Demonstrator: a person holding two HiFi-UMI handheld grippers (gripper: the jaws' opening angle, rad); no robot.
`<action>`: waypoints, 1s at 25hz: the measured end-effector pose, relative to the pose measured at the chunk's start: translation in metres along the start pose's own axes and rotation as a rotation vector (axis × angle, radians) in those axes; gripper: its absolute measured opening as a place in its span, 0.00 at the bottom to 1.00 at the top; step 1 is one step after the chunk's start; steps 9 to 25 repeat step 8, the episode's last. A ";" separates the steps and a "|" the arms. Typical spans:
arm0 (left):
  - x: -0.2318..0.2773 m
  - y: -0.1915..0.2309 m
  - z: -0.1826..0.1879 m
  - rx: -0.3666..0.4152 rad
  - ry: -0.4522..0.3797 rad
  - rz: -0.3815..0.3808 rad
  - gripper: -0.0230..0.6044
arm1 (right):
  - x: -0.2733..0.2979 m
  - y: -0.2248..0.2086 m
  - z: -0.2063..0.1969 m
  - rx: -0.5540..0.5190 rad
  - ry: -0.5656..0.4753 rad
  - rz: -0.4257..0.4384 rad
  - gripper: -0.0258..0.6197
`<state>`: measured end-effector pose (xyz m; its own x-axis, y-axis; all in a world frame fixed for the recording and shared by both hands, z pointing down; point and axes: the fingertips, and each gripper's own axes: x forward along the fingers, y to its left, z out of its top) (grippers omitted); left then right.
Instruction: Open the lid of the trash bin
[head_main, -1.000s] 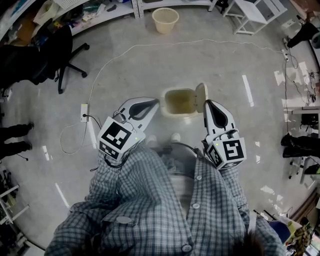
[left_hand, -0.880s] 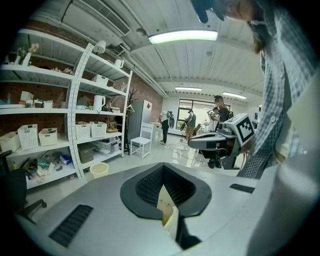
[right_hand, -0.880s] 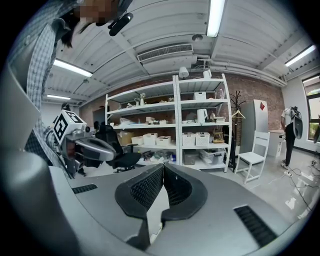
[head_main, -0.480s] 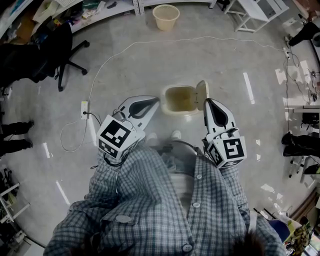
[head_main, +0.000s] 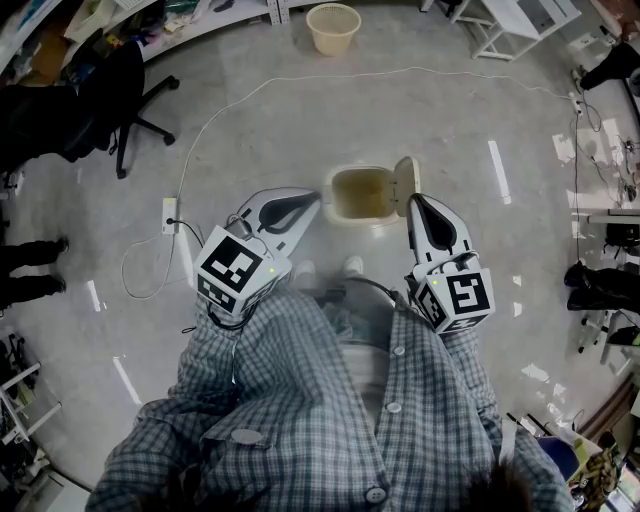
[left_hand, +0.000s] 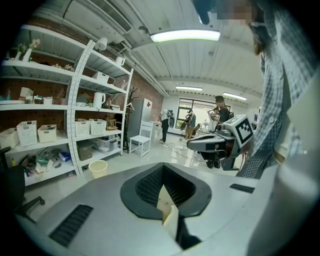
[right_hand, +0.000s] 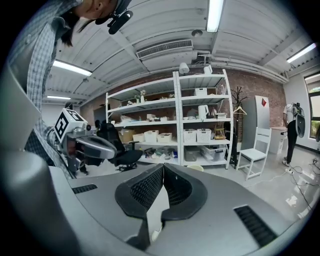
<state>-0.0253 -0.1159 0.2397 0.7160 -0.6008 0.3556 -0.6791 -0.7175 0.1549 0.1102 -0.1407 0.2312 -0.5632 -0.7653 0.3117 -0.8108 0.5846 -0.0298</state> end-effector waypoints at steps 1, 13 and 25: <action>0.000 0.000 -0.001 0.000 0.000 0.000 0.04 | 0.000 0.000 -0.001 0.000 0.001 0.001 0.07; -0.001 -0.002 -0.001 0.003 0.001 -0.001 0.04 | -0.001 0.002 -0.002 -0.003 0.004 0.006 0.07; -0.001 -0.002 -0.001 0.003 0.001 -0.001 0.04 | -0.001 0.002 -0.002 -0.003 0.004 0.006 0.07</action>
